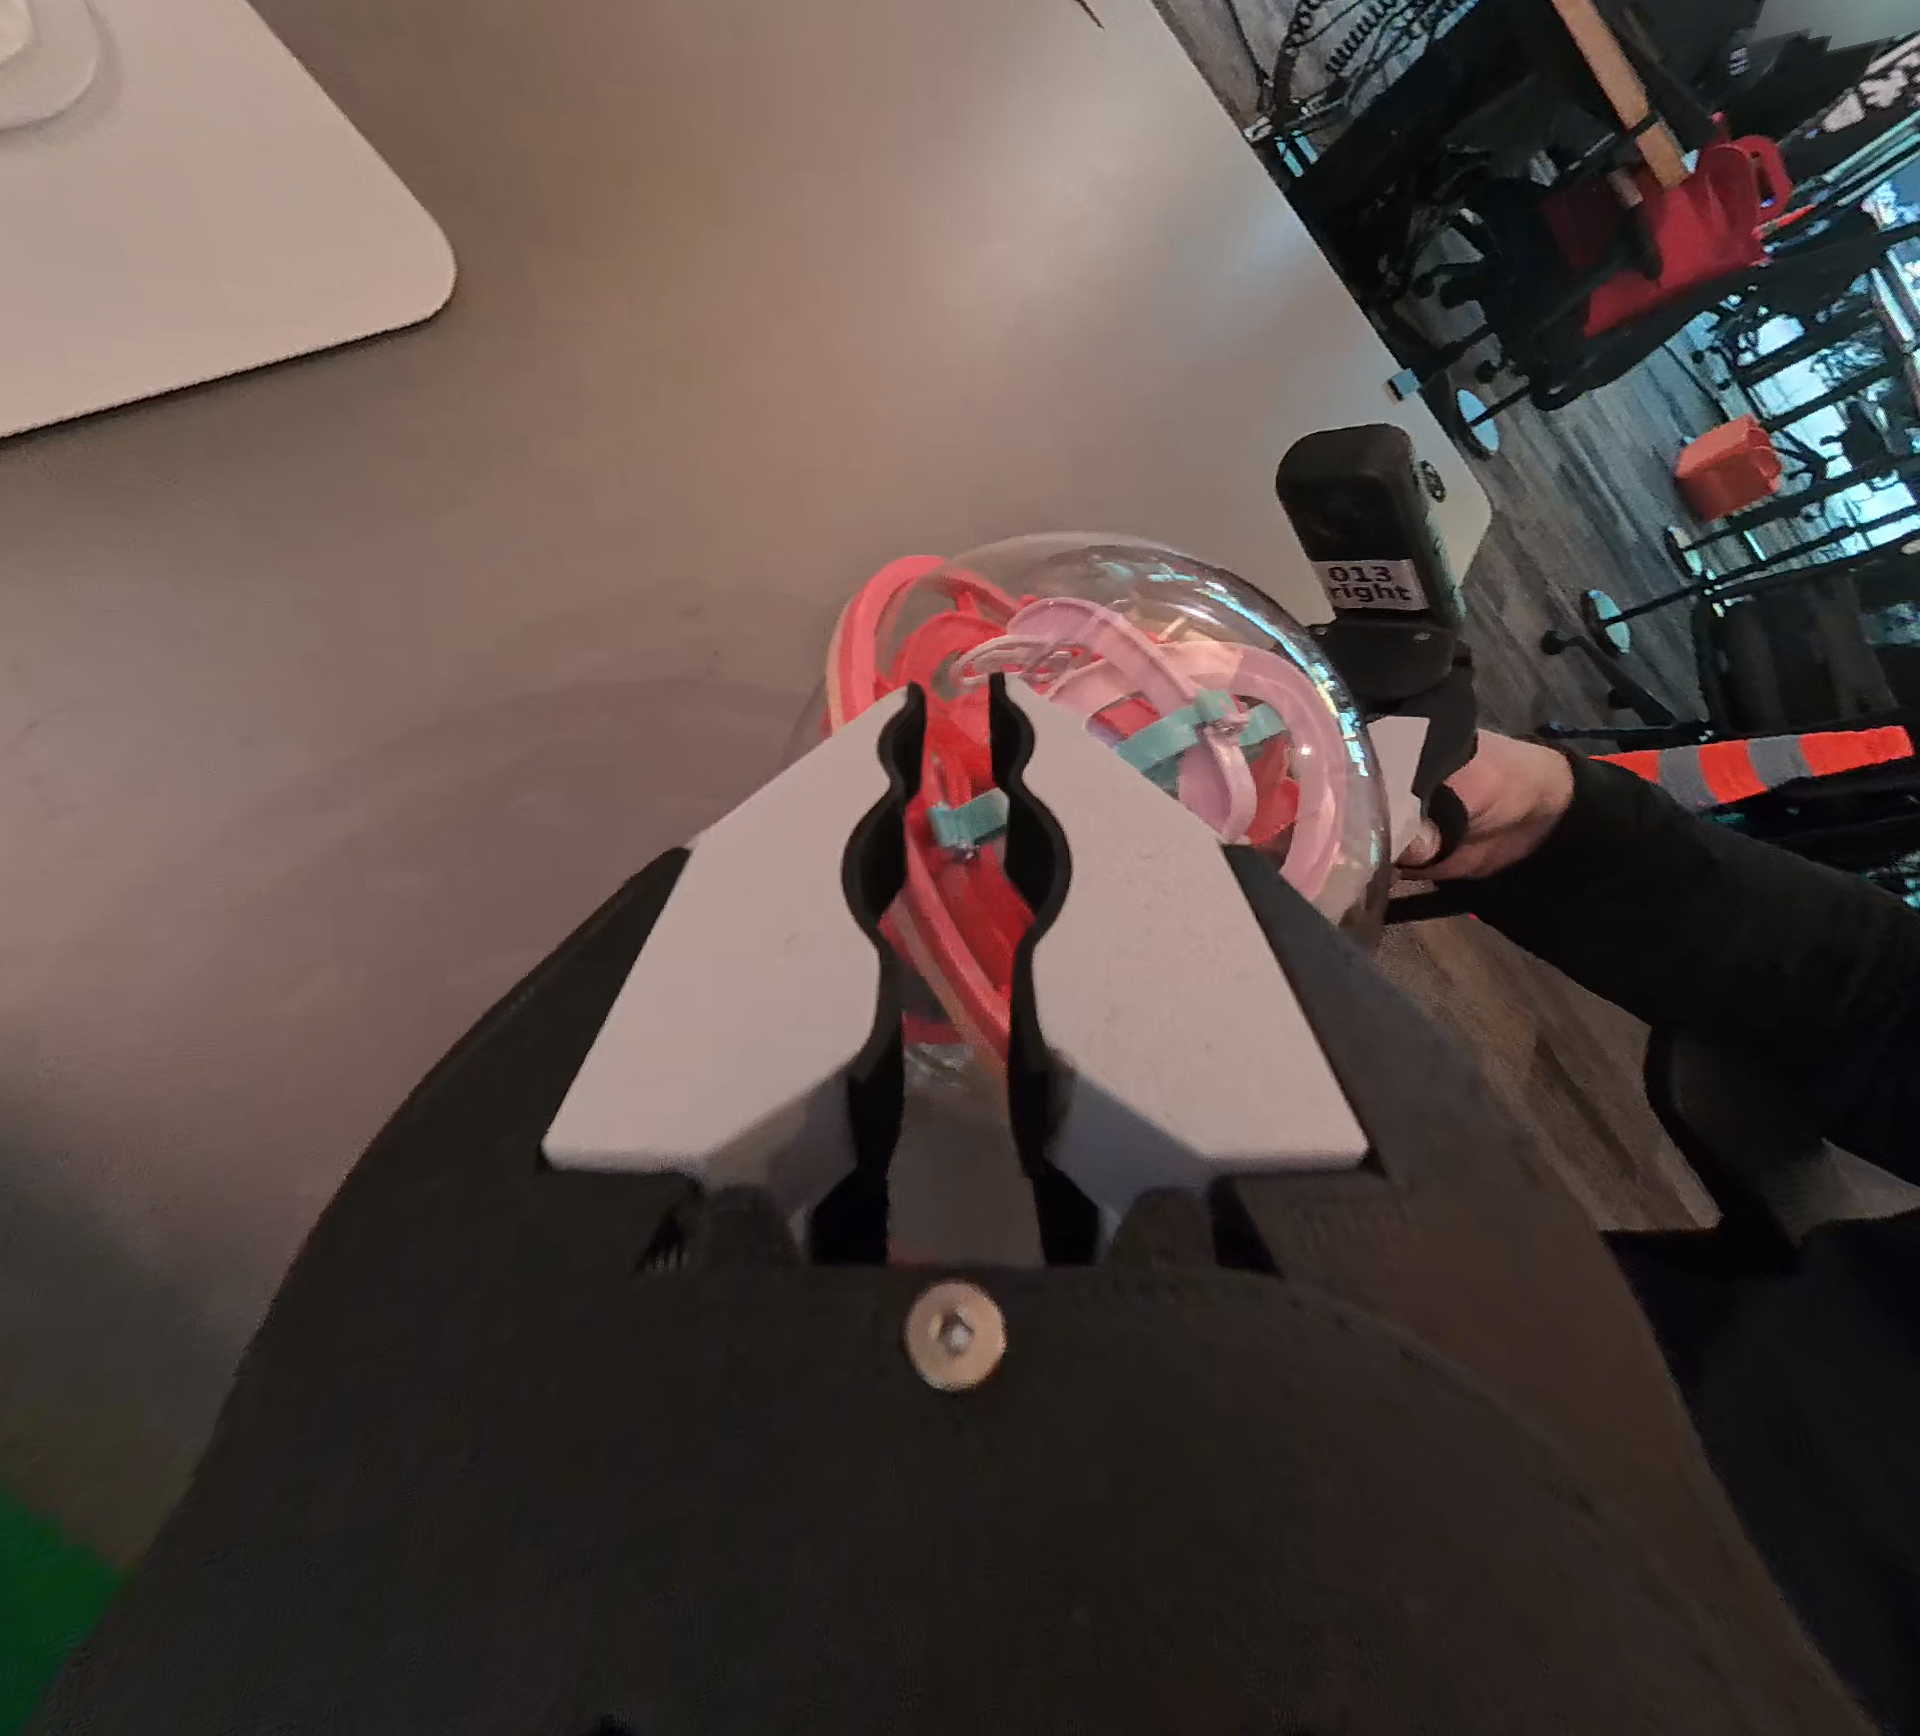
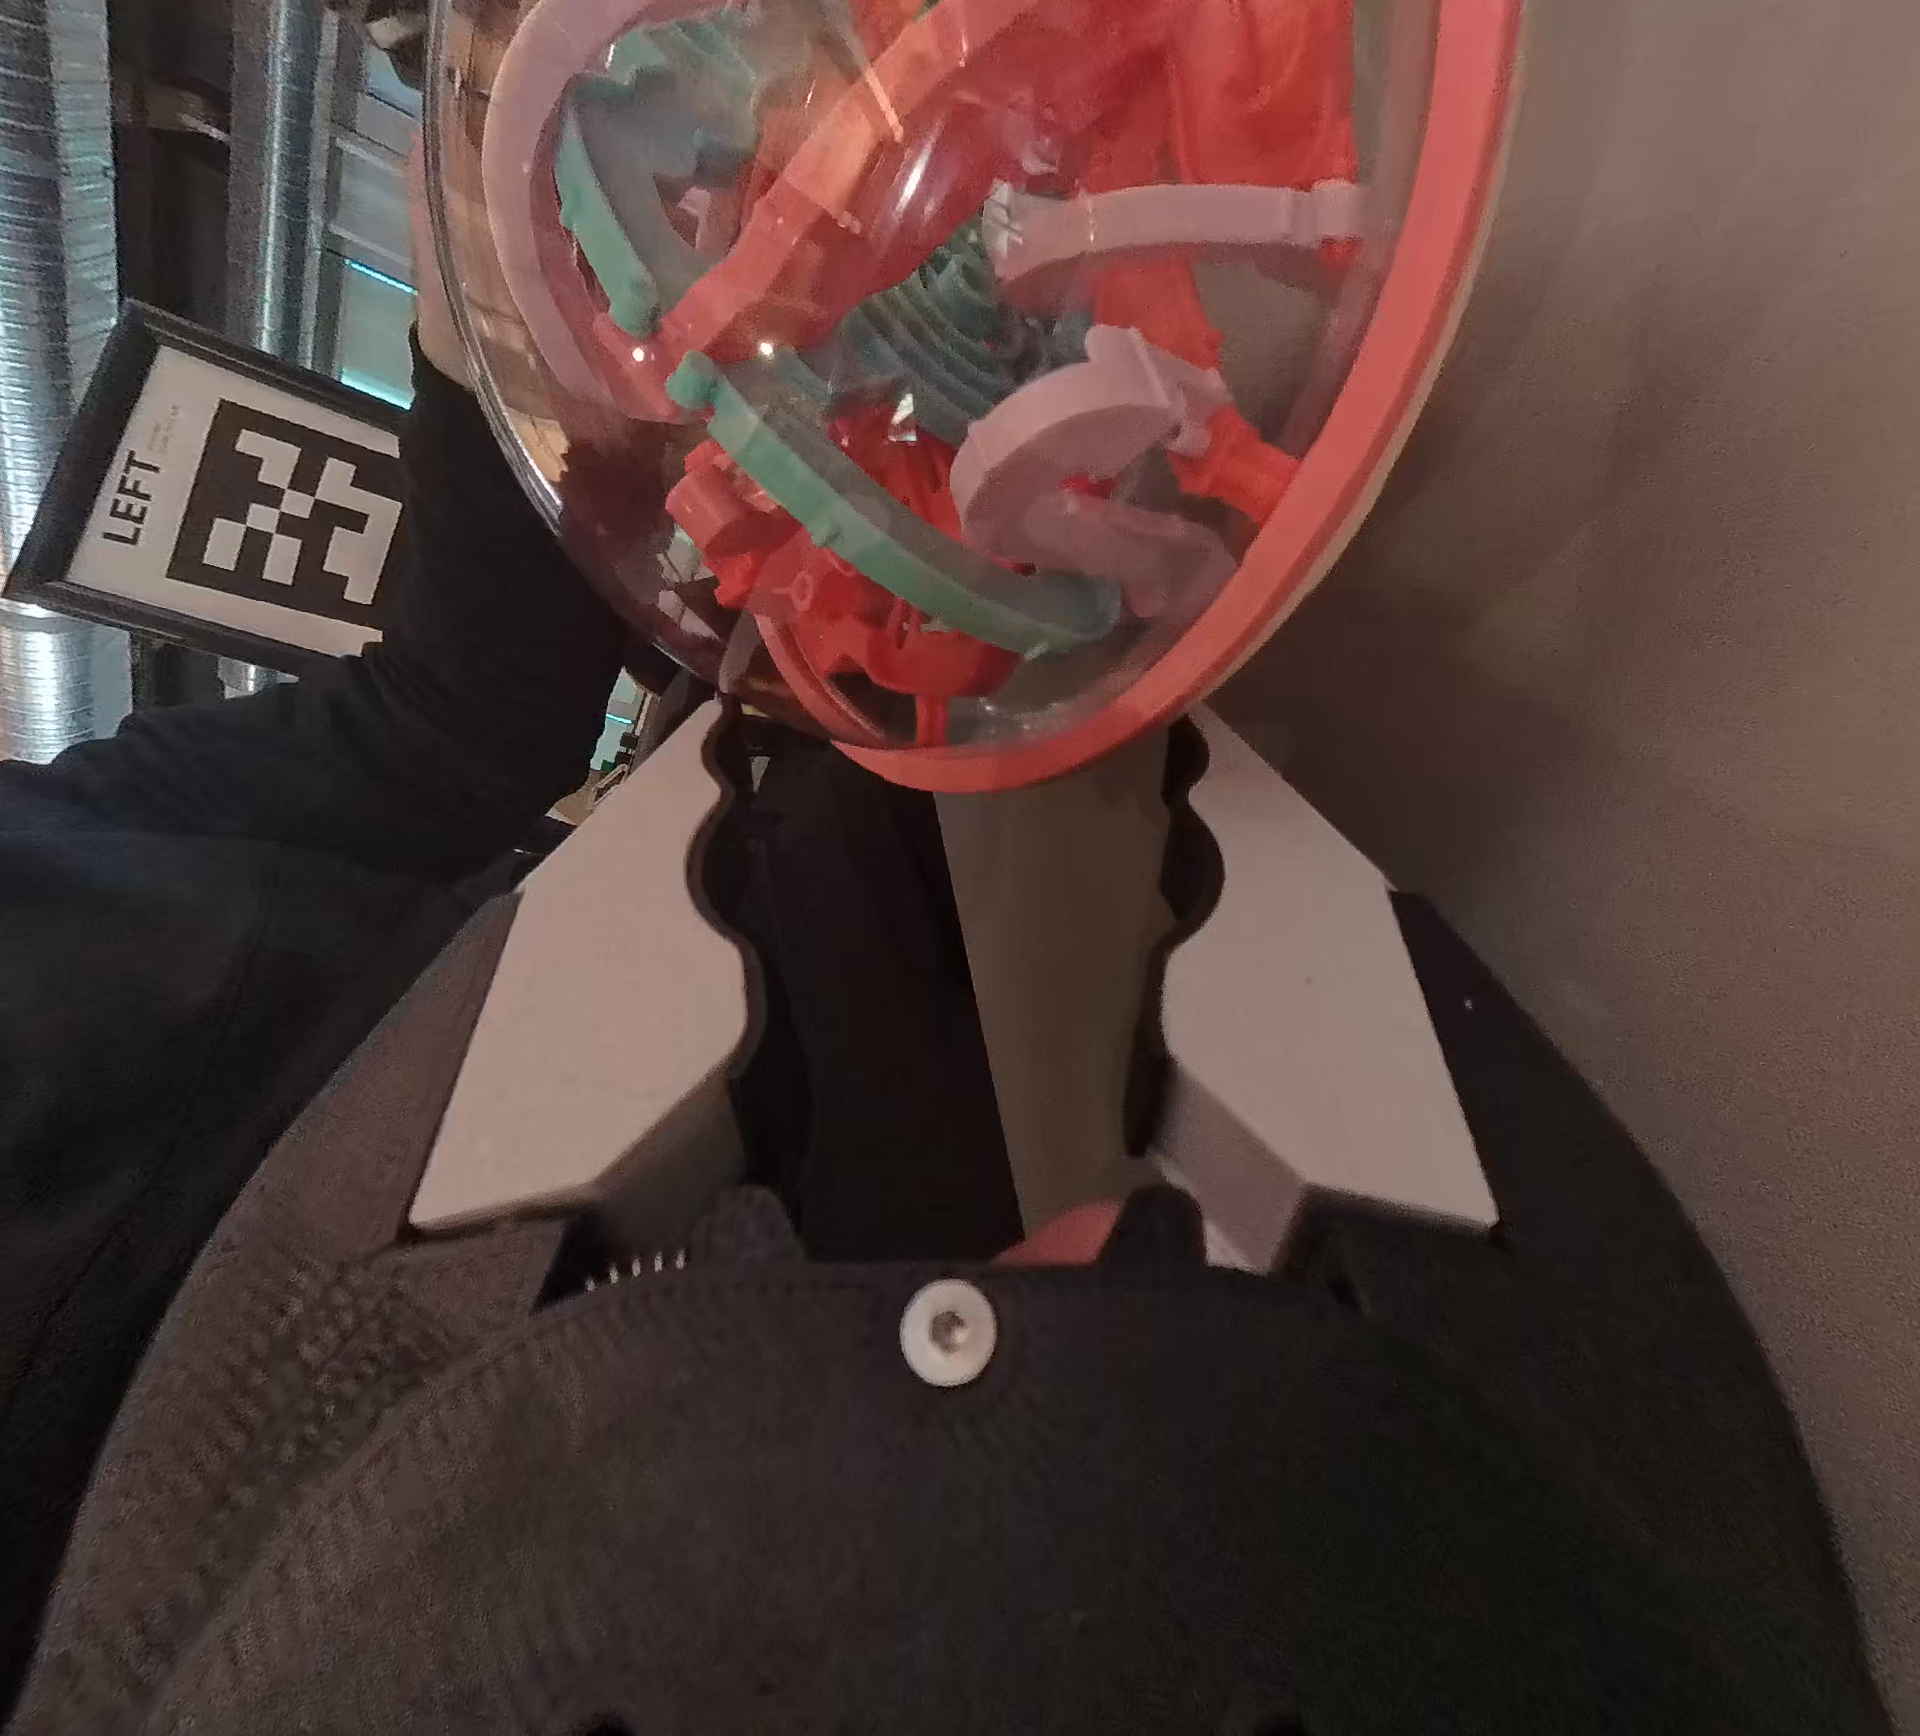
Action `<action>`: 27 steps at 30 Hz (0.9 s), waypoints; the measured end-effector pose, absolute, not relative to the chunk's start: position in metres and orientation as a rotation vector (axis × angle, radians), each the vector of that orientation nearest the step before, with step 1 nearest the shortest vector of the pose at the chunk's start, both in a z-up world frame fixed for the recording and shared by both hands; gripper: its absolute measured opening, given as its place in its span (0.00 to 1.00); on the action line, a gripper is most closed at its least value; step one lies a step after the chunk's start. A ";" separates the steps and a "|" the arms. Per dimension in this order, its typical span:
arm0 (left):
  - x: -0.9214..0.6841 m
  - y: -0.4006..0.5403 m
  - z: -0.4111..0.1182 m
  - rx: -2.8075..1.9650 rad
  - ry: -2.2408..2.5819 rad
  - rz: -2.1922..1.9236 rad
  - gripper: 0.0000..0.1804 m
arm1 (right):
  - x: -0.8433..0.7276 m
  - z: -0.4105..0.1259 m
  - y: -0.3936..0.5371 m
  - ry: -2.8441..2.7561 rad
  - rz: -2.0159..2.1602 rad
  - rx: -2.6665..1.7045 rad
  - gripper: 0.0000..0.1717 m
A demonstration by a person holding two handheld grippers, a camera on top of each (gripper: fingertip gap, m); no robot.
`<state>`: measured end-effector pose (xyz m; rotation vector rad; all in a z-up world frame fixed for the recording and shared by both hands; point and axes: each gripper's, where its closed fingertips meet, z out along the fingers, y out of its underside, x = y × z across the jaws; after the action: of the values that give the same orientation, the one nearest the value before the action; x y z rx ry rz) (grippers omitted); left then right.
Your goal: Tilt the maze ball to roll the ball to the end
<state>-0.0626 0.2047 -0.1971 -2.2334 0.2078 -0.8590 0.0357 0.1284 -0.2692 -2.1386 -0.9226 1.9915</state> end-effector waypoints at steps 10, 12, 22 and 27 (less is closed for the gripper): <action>-0.050 0.212 -0.194 -2.214 0.198 -0.914 0.00 | 0.034 -0.274 0.122 -1.005 1.941 -2.153 0.45; -0.044 0.216 -0.192 -2.211 0.226 -0.907 0.00 | 0.032 -0.278 0.118 -1.056 1.904 -2.165 0.45; -0.029 0.232 -0.188 -2.241 0.351 -0.775 0.00 | 0.027 -0.290 0.118 -1.155 1.790 -2.211 0.42; -0.029 0.239 -0.190 -2.261 0.348 -0.754 0.00 | 0.028 -0.294 0.120 -1.231 1.696 -2.213 0.40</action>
<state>-0.0287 0.2389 -0.1897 -2.2606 0.3479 -0.7540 0.0282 0.1199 -0.2942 -2.2133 -1.2314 1.6963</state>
